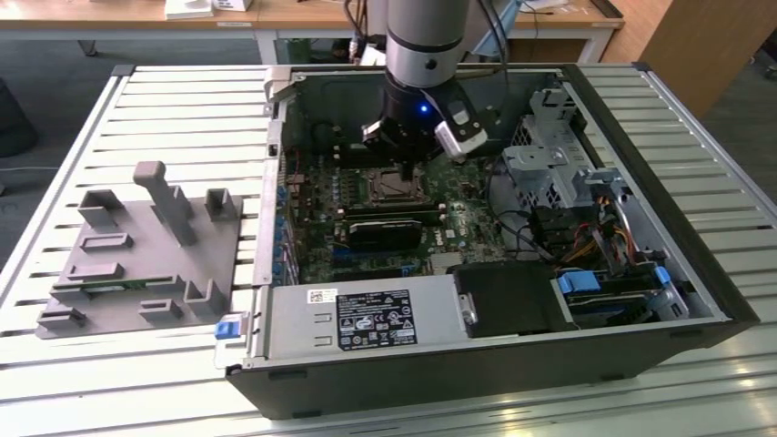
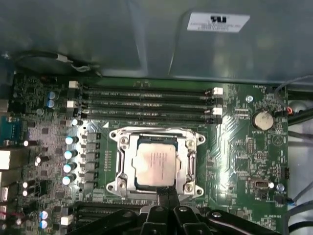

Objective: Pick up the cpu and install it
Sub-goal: 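Install the second cpu locking lever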

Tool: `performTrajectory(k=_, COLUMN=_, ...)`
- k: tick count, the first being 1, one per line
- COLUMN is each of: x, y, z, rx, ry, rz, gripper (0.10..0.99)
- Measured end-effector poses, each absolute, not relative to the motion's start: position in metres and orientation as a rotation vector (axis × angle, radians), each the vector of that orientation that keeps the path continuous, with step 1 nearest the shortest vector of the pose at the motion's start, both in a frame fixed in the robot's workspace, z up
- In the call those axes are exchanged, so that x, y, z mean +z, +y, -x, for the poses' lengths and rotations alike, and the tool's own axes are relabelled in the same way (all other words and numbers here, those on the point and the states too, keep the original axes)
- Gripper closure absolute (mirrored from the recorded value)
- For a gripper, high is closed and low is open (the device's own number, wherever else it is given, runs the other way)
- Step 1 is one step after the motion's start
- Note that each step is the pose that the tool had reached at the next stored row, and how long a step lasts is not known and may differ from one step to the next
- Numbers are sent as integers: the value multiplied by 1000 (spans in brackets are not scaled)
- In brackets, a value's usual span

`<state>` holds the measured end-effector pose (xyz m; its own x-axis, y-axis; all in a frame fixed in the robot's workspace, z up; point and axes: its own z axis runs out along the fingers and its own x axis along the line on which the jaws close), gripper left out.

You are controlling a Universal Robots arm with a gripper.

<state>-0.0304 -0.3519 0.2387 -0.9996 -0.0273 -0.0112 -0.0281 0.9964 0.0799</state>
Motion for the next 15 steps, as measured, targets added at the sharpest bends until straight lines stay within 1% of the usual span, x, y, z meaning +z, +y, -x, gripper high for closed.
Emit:
performTrajectory(k=6, x=238, y=-363, z=31, rx=125, ry=3129, rz=43, gripper=980)
performTrajectory(k=15, x=238, y=-370, z=54, rx=125, ry=3129, rz=44, gripper=980)
